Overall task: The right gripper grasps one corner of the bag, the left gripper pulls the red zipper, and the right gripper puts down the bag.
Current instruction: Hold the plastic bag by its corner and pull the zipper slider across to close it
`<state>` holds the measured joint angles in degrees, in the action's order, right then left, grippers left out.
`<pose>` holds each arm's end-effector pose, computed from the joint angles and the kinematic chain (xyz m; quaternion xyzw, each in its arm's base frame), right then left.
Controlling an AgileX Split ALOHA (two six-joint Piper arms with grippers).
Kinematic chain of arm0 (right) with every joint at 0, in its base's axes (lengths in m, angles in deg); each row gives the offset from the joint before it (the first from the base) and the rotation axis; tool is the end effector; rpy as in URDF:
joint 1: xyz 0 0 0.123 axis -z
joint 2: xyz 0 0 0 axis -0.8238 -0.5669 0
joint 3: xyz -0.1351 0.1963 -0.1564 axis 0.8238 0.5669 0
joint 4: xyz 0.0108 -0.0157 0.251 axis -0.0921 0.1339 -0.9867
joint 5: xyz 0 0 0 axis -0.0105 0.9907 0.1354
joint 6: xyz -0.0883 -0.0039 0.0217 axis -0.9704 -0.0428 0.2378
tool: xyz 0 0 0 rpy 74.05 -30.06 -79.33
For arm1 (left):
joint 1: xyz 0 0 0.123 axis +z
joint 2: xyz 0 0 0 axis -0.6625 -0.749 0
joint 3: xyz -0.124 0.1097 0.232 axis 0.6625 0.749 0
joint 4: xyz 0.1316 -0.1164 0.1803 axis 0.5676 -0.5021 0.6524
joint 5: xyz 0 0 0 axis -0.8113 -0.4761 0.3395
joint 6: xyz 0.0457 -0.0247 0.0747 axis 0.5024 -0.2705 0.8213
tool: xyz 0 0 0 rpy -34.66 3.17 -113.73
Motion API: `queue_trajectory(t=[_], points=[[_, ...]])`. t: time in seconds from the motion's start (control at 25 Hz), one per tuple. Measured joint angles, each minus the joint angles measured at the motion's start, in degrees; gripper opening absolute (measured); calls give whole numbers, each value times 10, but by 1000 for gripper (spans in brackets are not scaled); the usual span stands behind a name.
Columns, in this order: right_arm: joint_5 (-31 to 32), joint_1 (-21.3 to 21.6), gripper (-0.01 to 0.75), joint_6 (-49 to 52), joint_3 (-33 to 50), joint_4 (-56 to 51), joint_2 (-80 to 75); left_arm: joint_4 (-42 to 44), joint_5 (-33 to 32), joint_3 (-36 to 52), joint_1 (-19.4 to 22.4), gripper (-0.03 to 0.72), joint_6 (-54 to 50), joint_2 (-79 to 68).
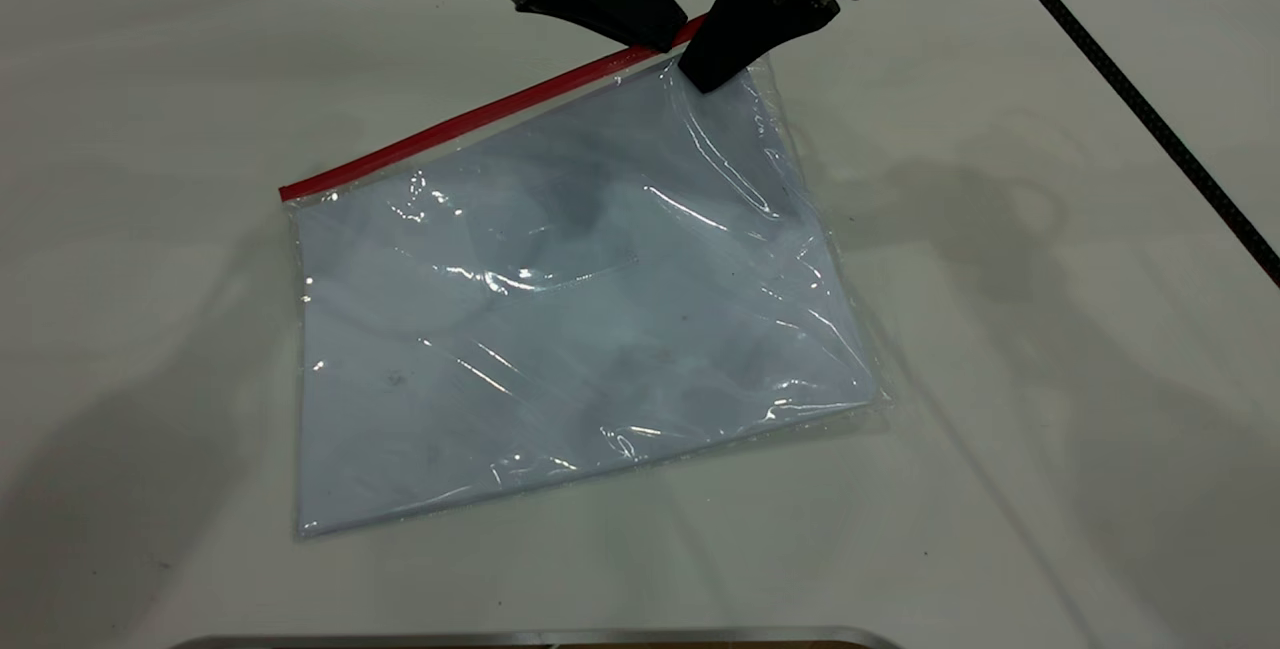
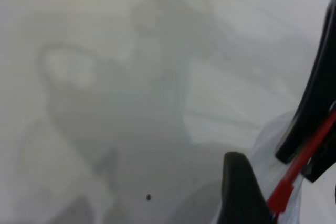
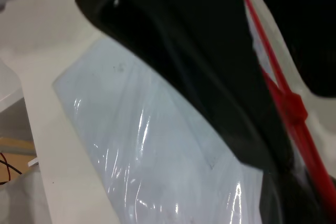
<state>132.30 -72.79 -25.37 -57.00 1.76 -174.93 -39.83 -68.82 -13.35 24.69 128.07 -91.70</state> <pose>0.4192 0.1912 0.0982 -0.4536 0.8147 0.3077 0.1895 0.4365 -0.2004 0.0891 0.4034 0.8063 -0.3664 0.2299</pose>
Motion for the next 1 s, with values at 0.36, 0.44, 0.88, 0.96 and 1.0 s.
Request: queue_trajectory(t=[0.36, 0.44, 0.88, 0.96, 1.0], points=[[0, 0, 34, 0, 0, -1, 0, -1, 17, 0, -1, 407, 5, -1], [0, 0, 34, 0, 0, -1, 0, -1, 17, 0, -1, 402, 6, -3], [-4, 0, 34, 0, 0, 7, -2, -5, 20, -1, -7, 306, 6, -21], [-7, 0, 34, 0, 0, 7, -2, -5, 20, -1, -8, 255, 6, -21], [-7, 0, 34, 0, 0, 7, -2, -5, 20, -1, -9, 228, 7, -21]])
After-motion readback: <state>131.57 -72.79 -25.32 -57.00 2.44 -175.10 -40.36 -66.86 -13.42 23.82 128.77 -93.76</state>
